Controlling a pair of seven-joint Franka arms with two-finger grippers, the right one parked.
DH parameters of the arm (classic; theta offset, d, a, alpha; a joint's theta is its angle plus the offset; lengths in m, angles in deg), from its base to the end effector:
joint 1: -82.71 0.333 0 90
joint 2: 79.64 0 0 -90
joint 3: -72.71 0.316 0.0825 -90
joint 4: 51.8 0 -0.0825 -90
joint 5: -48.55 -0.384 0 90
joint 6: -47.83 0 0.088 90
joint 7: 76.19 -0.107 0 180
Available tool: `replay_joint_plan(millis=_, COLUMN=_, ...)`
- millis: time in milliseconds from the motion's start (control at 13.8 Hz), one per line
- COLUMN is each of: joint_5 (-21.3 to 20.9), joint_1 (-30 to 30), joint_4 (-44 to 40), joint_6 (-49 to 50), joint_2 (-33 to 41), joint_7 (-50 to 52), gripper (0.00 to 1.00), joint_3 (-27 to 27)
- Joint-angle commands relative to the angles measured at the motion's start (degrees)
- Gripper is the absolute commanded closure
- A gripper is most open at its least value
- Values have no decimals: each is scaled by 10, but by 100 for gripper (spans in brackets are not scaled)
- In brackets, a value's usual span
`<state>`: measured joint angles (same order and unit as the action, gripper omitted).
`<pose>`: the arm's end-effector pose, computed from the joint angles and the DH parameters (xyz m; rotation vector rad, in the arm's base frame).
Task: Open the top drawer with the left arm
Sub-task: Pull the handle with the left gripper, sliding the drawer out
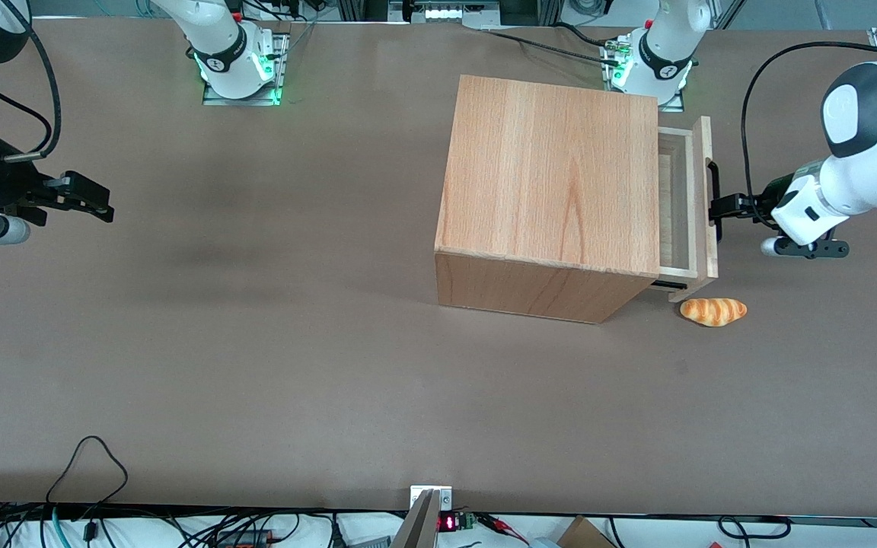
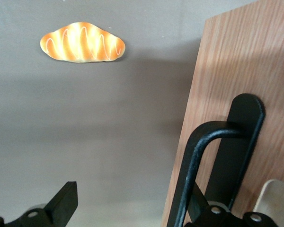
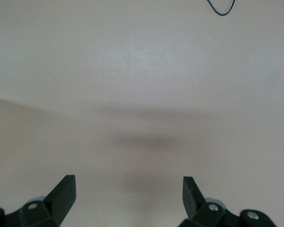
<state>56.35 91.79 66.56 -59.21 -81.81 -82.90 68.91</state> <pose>0.5267 0.0384 0.3977 2.9721 0.0448 -0.3296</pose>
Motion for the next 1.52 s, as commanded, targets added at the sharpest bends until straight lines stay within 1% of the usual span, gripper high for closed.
replay_joint_plan(millis=0, joint_5=-17, joint_1=11, joint_4=-13, joint_6=-3, joint_2=-12, joint_7=-9, gripper=0, joint_3=-1)
replay_joint_plan(millis=72, joint_5=-32, joint_1=18, joint_4=-13, joint_6=-3, joint_2=-13, joint_7=-9, gripper=0, joint_3=-2)
replay_joint_plan(millis=145, joint_5=-37, joint_1=24, joint_4=-13, joint_6=-3, joint_2=-13, joint_7=-9, gripper=0, joint_3=-2)
replay_joint_plan(millis=940, joint_5=-38, joint_1=84, joint_4=-16, joint_6=-17, joint_2=-25, joint_7=-10, gripper=0, joint_3=-2)
replay_joint_plan(millis=1229, joint_5=-37, joint_1=84, joint_4=-17, joint_6=-17, joint_2=-25, joint_7=-9, gripper=0, joint_3=-2)
replay_joint_plan(millis=1446, joint_5=-32, joint_1=84, joint_4=-57, joint_6=14, joint_2=-22, joint_7=1, gripper=0, joint_3=-2)
